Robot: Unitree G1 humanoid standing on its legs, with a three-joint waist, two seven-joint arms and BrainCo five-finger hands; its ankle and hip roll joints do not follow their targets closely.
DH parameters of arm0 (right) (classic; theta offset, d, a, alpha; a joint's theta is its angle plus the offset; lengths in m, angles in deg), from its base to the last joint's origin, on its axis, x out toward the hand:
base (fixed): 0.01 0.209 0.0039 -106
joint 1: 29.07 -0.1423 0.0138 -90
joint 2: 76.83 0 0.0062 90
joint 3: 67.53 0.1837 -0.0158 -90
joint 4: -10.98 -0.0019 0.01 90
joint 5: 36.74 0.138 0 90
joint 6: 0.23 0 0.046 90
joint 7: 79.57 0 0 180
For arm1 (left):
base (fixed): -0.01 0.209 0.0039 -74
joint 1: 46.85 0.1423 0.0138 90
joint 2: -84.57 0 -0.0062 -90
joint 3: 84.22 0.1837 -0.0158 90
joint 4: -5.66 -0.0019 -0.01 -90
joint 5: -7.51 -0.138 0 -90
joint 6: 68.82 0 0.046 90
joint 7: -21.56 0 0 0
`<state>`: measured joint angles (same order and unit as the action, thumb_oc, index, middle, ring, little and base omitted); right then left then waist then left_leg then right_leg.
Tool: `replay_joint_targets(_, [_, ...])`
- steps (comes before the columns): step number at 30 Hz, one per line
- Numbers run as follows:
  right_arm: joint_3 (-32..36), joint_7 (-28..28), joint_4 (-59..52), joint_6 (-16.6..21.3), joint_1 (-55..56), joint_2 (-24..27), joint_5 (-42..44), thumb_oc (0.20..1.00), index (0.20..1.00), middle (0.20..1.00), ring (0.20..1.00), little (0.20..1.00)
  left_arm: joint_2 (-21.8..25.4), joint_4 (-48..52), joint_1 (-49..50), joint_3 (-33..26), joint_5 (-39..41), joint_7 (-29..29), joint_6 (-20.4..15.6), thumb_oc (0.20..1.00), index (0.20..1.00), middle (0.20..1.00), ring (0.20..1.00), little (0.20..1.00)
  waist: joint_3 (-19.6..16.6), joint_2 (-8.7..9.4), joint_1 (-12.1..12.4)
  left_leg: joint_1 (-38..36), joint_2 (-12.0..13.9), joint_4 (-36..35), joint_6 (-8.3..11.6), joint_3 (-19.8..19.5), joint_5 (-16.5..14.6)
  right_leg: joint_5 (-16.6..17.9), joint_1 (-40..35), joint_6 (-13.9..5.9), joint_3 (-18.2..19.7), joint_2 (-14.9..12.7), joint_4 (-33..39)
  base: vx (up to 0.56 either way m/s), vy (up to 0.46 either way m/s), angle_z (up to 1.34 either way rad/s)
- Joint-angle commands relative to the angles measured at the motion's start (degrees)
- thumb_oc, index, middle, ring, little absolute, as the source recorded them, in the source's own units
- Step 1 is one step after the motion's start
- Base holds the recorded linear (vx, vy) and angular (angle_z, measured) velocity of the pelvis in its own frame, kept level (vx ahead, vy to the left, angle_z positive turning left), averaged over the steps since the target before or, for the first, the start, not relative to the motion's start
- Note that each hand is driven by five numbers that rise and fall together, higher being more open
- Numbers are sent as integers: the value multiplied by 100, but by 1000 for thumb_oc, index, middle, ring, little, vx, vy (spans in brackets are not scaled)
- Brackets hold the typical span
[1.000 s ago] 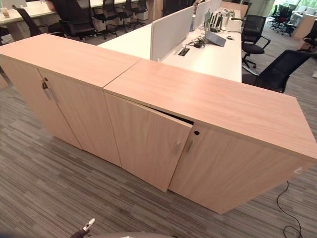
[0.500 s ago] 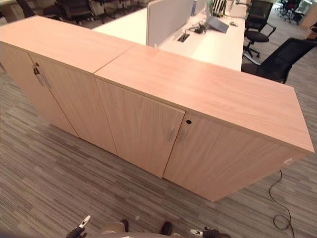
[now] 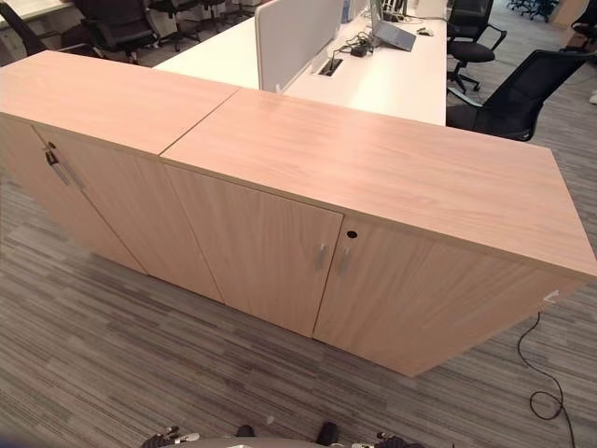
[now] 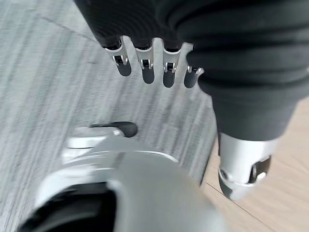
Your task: Put the empty folder in the office cabinet
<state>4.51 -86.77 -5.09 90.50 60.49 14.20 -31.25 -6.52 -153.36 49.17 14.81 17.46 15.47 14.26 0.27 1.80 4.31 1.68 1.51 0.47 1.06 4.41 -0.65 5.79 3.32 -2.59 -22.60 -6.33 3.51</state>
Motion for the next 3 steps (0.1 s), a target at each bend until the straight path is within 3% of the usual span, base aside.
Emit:
replay_joint_targets(1, [-156,71,-34,68,-127,76,-7,1000,1000,1000,1000,1000,20,-173,-161,1,-273,49,-104,1000,1000,1000,1000,1000,-48,178,-41,257,-138,-343,186,-36,78,-465,-185,-367,97,157,149,19,34,-3])
replay_joint_targets(3, [-137,82,-28,71,-100,52,11,1000,1000,1000,1000,1000,-2,-208,-161,-30,-218,39,-94,1000,1000,1000,1000,1000,-55,184,-50,243,-141,-368,182,-23,77,-462,-175,-374,103,159,149,9,17,0])
